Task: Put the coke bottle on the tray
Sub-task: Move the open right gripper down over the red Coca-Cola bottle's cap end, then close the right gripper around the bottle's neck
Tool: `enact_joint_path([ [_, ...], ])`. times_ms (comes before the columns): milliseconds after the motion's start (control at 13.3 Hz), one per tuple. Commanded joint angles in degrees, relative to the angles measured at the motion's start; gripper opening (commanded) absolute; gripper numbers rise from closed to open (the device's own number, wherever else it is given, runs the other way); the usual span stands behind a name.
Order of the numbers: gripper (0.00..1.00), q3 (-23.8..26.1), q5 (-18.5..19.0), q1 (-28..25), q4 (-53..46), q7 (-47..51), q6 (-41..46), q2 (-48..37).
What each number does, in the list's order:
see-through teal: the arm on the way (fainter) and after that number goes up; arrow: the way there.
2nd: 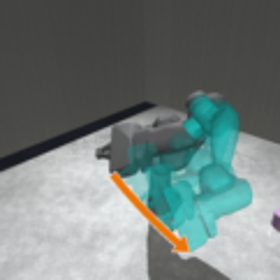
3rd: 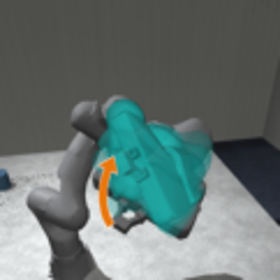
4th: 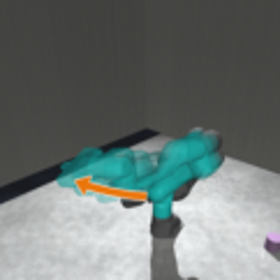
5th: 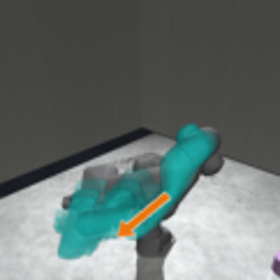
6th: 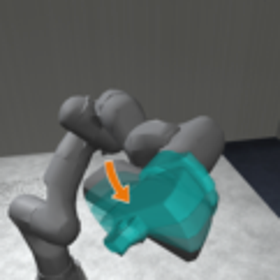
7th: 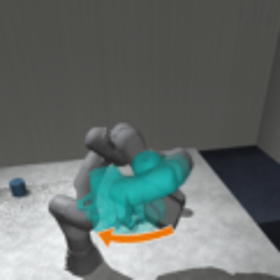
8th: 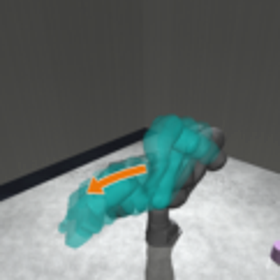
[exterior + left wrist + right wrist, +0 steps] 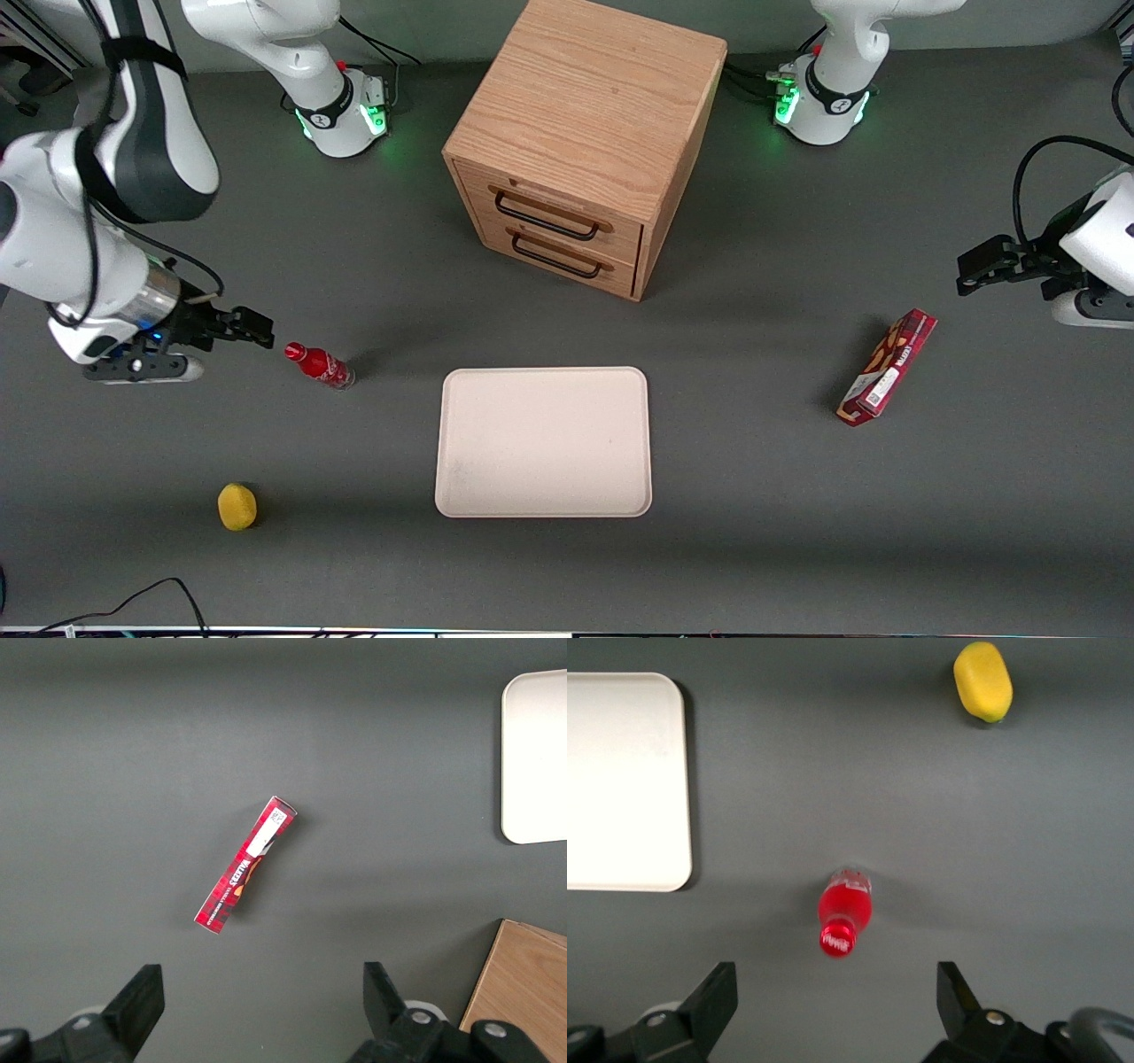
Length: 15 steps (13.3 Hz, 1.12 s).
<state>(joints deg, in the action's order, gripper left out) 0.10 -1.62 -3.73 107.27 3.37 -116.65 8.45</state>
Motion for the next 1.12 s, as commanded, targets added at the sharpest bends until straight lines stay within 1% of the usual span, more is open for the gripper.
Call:
enact_joint_path([
  [0, 1.00, 0.34, -0.75, -0.14, 7.47, 1.20, -8.82, -0.53],
  [300, 0.99, 1.39, -0.57, -0.14, 14.36, 2.52, -16.66, -0.63],
  [450, 0.98, 1.57, -0.31, -0.14, 15.68, 2.52, -18.17, -0.45],
  [600, 0.94, 1.57, -0.05, -0.05, 17.26, 2.52, -19.57, -0.45],
  [750, 0.85, 1.57, 0.13, -0.05, 18.23, 2.52, -20.98, -0.45],
  [825, 0.70, 1.57, 0.13, -0.05, 18.41, 2.43, -20.99, -0.54],
  [900, 0.50, 1.57, 0.13, -0.05, 18.41, 2.43, -20.99, -0.45],
  [1050, 0.00, 1.57, 0.13, -0.05, 18.32, 2.34, -20.90, -0.45],
])
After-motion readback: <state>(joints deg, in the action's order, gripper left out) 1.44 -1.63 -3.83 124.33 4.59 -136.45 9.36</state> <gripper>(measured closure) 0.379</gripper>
